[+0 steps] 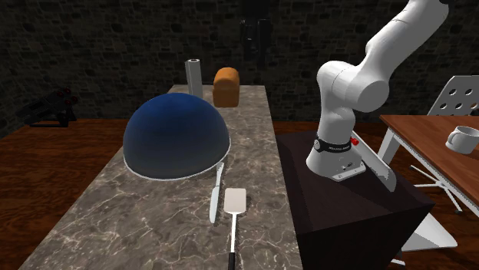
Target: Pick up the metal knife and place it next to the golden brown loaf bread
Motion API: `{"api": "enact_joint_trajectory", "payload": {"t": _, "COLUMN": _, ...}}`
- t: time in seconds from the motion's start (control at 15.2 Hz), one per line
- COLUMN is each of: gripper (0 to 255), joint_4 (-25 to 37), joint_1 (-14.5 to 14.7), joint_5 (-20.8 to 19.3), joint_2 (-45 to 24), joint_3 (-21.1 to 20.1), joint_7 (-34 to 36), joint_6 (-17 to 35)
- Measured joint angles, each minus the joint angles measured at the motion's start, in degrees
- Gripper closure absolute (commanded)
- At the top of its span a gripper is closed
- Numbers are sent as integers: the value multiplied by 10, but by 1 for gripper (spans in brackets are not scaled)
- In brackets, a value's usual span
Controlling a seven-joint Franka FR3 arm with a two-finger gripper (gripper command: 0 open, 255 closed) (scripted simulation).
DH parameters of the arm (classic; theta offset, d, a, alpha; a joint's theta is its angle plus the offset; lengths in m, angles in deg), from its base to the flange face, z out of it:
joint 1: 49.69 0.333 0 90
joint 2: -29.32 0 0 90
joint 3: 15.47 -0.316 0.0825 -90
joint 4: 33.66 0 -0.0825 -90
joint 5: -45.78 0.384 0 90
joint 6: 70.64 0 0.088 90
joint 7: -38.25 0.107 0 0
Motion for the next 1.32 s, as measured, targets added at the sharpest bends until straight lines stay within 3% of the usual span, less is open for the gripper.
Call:
{"api": "enact_joint_trajectory", "payload": {"t": 0.33, "gripper": 0, "joint_4": -12, "joint_1": 24, "joint_5": -11, "joint_2": -50, "joint_3": 3, "joint_7": -54, "joint_6": 46}}
{"api": "enact_joint_trajectory", "payload": {"t": 1.32, "gripper": 0, "joint_4": -3, "joint_1": 121, "joint_5": -62, "joint_2": -336, "joint_3": -12, "joint_7": -295, "joint_6": 263}}
